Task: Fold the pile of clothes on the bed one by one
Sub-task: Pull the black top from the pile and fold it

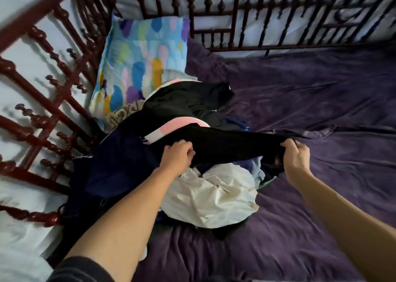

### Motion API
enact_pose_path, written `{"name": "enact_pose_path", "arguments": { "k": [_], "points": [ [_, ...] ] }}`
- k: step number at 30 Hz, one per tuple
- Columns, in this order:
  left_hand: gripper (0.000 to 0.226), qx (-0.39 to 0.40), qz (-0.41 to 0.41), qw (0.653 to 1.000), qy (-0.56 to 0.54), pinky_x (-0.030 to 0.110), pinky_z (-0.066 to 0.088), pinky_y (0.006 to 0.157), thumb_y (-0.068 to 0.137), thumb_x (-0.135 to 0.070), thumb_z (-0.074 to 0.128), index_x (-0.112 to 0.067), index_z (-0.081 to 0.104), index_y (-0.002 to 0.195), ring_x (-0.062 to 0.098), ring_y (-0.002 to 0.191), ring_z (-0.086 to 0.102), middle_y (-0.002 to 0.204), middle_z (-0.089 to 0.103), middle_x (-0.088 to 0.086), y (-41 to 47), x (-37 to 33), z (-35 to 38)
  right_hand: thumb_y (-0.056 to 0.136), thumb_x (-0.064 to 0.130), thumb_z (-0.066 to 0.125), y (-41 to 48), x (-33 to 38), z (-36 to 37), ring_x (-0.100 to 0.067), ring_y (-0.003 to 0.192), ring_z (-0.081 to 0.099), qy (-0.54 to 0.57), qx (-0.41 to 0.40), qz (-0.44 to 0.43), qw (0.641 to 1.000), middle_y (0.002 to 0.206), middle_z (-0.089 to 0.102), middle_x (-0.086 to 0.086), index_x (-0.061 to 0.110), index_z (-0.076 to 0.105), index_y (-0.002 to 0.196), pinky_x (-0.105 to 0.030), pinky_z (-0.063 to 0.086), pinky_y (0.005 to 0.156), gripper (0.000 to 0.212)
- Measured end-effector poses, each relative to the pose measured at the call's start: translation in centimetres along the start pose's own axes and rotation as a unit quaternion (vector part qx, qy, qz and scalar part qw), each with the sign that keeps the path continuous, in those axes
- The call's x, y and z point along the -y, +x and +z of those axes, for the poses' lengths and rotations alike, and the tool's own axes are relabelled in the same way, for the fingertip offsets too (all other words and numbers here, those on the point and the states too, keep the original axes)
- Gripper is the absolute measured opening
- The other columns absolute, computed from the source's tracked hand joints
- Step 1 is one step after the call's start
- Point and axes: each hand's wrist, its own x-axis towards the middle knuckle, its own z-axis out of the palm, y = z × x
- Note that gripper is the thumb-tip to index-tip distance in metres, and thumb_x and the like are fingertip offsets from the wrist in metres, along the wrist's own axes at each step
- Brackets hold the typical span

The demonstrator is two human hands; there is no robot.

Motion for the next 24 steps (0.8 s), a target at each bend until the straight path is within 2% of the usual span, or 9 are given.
{"name": "enact_pose_path", "arguments": {
  "k": [4,6,9,11,13,16,18,22,24],
  "points": [
    [0.015,0.095,0.007,0.986,-0.138,0.042,0.048,0.073,0.094,-0.022,0.051,-0.011,0.054,0.084,0.034,0.085,0.06,0.084,0.064,0.011,-4.2,-4.8,1.6,0.078,0.032,0.051,0.7,-5.5,-5.9,-0.028,0.045,0.054,-0.133,-0.062,0.079,0.986,0.057,0.061,-0.013,0.01,0.061,0.063,-0.04,0.048,0.05,0.028],
    [0.016,0.122,0.0,0.984,-0.13,0.04,0.047,0.068,0.093,-0.019,0.051,-0.012,0.052,0.079,0.033,0.08,0.061,0.078,0.062,0.011,-6.3,-4.7,2.4,0.086,0.033,0.05,0.3,-8.1,-8.0,-0.032,0.055,0.06,-0.244,-0.026,0.111,0.963,0.065,0.065,-0.016,0.007,0.067,0.077,-0.039,0.052,0.059,0.032],
    [0.014,0.123,-0.06,0.987,-0.09,0.038,0.049,0.068,0.091,-0.018,0.051,-0.014,0.054,0.078,0.028,0.08,0.062,0.078,0.063,0.005,-8.4,-2.0,2.6,0.089,0.03,0.052,-0.9,-9.9,-9.2,-0.034,0.075,0.064,-0.379,0.081,0.135,0.912,0.081,0.066,-0.017,0.006,0.062,0.105,-0.038,0.052,0.071,0.03],
    [0.01,0.108,-0.101,0.986,-0.073,0.037,0.051,0.07,0.09,-0.019,0.053,-0.019,0.058,0.081,0.024,0.082,0.063,0.081,0.064,0.0,-8.7,0.5,1.7,0.085,0.033,0.058,-1.8,-9.1,-7.8,-0.036,0.1,0.059,-0.473,0.12,0.09,0.868,0.108,0.063,-0.016,0.014,0.054,0.12,-0.041,0.048,0.085,0.04],
    [0.005,0.085,-0.13,0.985,-0.069,0.039,0.054,0.073,0.089,-0.019,0.056,-0.019,0.06,0.087,0.023,0.084,0.063,0.087,0.065,0.0,-8.3,3.0,0.4,0.08,0.038,0.063,-2.6,-7.2,-4.6,-0.035,0.118,0.048,-0.521,0.12,-0.016,0.845,0.128,0.053,-0.013,0.022,0.048,0.131,-0.045,0.041,0.094,0.055],
    [0.012,0.061,-0.148,0.985,-0.057,0.037,0.053,0.075,0.09,-0.019,0.059,-0.018,0.062,0.101,0.021,0.087,0.062,0.1,0.063,0.001,-6.6,6.0,-1.1,0.079,0.036,0.064,-3.9,-4.0,2.8,-0.031,0.122,0.044,-0.488,0.158,-0.197,0.835,0.132,0.05,-0.007,0.026,0.047,0.134,-0.044,0.039,0.096,0.059],
    [0.02,0.056,-0.141,0.987,-0.044,0.037,0.052,0.077,0.09,-0.02,0.059,-0.017,0.061,0.11,0.022,0.091,0.061,0.107,0.06,0.003,-5.0,7.5,-1.6,0.079,0.037,0.064,-5.0,-2.8,8.3,-0.029,0.126,0.041,-0.47,0.215,-0.264,0.814,0.138,0.045,-0.004,0.027,0.043,0.138,-0.043,0.038,0.098,0.063],
    [0.026,0.042,-0.069,0.997,0.0,0.033,0.046,0.071,0.09,-0.024,0.059,-0.02,0.058,0.116,0.023,0.1,0.057,0.113,0.053,0.001,-1.0,9.0,-1.6,0.082,0.035,0.067,-5.9,-3.7,15.3,-0.03,0.14,0.023,-0.574,0.231,-0.236,0.749,0.154,0.021,-0.007,0.02,0.018,0.15,-0.046,0.034,0.104,0.085],
    [0.041,0.058,-0.013,0.998,0.029,0.033,0.045,0.078,0.088,-0.029,0.062,-0.025,0.052,0.128,0.022,0.111,0.05,0.122,0.048,-0.002,0.9,8.7,-0.5,0.085,0.02,0.061,-5.2,-4.7,15.8,-0.03,0.129,0.036,-0.568,0.21,-0.23,0.762,0.145,0.034,-0.008,0.018,0.031,0.145,-0.042,0.041,0.097,0.067]
  ]
}}
